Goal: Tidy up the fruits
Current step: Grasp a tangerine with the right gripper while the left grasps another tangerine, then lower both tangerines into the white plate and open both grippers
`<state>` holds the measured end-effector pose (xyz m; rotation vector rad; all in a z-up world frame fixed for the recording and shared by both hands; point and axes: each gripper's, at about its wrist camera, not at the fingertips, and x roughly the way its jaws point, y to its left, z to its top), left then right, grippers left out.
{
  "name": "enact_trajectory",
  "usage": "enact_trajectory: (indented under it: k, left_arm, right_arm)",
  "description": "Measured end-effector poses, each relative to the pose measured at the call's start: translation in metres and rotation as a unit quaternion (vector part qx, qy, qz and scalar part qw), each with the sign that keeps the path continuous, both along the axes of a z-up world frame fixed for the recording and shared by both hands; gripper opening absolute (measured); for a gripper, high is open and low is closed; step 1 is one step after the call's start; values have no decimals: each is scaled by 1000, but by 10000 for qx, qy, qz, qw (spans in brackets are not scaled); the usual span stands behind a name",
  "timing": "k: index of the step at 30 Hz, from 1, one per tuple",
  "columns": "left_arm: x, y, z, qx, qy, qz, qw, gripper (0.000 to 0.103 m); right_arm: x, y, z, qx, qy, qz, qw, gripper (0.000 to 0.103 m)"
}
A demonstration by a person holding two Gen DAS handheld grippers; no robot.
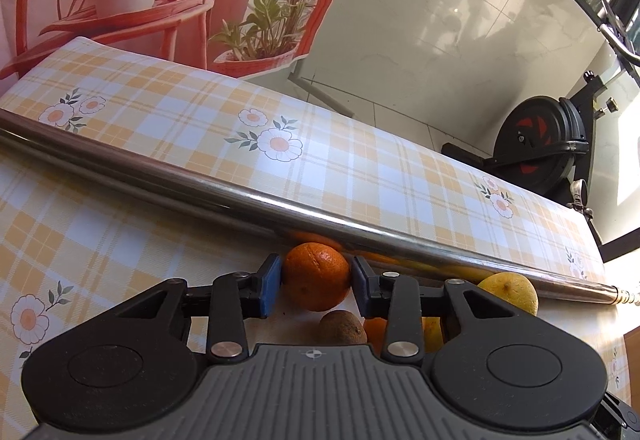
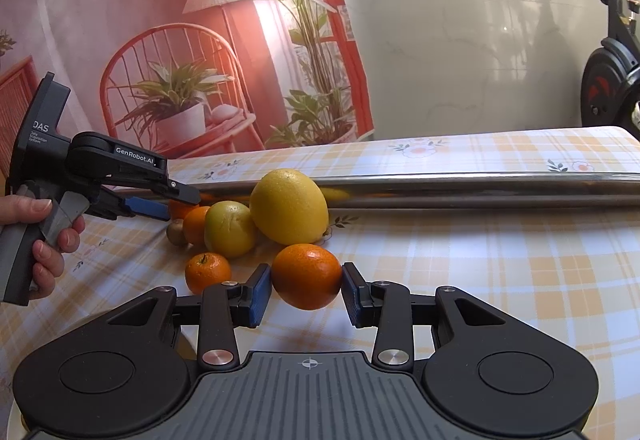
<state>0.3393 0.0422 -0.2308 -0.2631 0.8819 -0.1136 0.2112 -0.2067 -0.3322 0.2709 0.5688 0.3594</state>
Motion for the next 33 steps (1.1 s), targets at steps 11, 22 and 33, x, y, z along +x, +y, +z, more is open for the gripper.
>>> enact_trajectory:
  k: [11,22,33]
  left_arm:
    - [-60,-6,37,242,-438,-769,9958,39]
    - [-144,-16,53,217,-634,-1515,9862,39]
    - [-174,-19,30,531,-407,-1820,9810,39]
  right_arm:
    - [-1,-3,-1,69,-5,-43,10000,35]
    - [-1,9,9,-305,122,110,9994,35]
    - [-54,31,34,-82,188,357,9992,35]
